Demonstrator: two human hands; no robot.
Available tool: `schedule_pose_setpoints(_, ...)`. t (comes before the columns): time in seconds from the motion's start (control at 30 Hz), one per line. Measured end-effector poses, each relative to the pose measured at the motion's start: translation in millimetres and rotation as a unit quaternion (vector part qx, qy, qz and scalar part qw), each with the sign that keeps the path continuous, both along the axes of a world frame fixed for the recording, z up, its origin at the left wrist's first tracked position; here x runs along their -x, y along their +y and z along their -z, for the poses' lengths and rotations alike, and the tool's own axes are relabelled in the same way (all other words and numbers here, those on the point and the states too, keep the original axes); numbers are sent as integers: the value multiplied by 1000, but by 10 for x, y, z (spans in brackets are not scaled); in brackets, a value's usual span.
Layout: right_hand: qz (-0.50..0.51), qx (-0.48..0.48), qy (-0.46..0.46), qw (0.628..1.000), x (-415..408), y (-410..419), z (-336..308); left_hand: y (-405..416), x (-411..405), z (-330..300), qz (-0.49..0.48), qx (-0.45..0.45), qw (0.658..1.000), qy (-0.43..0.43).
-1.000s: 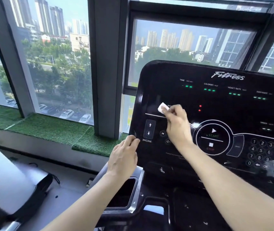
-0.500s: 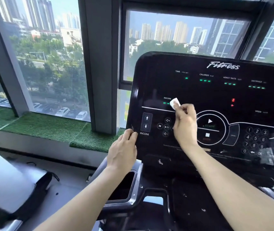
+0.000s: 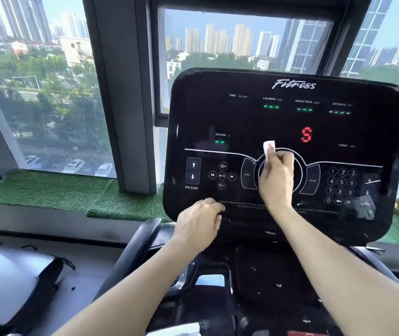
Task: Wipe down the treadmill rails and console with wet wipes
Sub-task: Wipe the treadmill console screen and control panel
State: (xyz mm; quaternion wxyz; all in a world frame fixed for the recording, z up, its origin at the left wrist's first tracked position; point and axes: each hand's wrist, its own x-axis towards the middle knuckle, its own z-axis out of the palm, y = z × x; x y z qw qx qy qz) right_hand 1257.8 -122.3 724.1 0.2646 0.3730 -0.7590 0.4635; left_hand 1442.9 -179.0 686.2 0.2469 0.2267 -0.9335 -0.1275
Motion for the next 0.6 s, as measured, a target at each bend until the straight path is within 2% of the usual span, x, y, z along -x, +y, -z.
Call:
schedule_pose_setpoints(0.07, -21, -11, 3, 1000, -205, -97, 100, -4, 40, 43, 9, -8, 1000, -26)
schedule_pose_setpoints(0.17, -133, -120, 25, 984, -500, -224, 258, -43, 81, 10, 10, 4, 998, -59)
schedule_pose_setpoints(0.23, -151, -155, 28, 976, -450, -192, 235, -73, 103, -29, 12, 6, 997, -74)
schedule_pose_setpoints(0.33, -85, -82, 45, 992, -167, 37, 163, -68, 109, -43, 8, 2, 997, -72)
schedule_pose_setpoints(0.47, 41, 51, -61, 996, 165, 234, 86, -50, 139, -56, -8, 18, 997, -70)
schedule_pose_setpoints(0.53, 56, 48, -65, 995, 73, 143, 104, -64, 162, -69, -10, 24, 997, -75)
schedule_pose_setpoints(0.6, -7, -11, 19, 1000, -170, -7, 199, -75, 178, -86, -12, 24, 996, -83)
